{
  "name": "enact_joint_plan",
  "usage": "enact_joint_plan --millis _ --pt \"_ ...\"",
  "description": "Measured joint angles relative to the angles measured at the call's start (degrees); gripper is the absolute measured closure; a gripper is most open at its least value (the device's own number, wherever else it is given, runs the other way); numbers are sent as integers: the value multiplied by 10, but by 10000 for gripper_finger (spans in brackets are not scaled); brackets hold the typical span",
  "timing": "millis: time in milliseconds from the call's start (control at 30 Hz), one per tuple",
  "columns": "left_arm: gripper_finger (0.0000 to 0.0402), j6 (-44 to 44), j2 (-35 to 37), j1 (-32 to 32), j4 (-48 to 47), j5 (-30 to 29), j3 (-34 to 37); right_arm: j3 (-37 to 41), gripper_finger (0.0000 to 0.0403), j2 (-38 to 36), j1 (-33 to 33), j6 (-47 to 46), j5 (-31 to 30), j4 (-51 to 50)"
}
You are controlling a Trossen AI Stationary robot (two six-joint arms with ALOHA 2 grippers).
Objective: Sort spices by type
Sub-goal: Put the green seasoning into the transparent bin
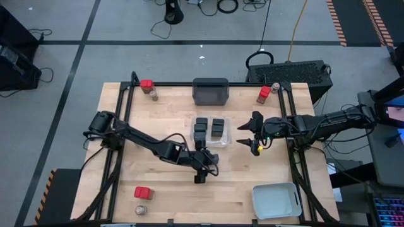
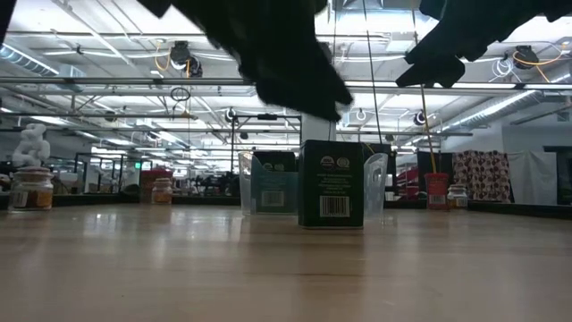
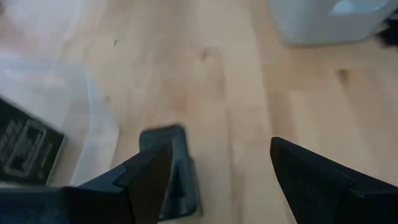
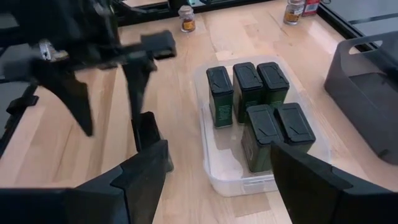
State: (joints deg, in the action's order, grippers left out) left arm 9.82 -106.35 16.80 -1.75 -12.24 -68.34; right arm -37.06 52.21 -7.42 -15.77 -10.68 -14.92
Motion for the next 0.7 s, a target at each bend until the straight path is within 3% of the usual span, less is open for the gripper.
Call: enact_joint_plan --millis 233,567,700 --pt "125 3 -21 0 5 -61 1 0 140 0 0 0 0 -3" --pt "125 -26 -16 3 22 -40 1 0 140 0 0 1 -1 -2" --pt "125 -18 -14 2 26 -59 0 0 140 0 0 1 -1 -2"
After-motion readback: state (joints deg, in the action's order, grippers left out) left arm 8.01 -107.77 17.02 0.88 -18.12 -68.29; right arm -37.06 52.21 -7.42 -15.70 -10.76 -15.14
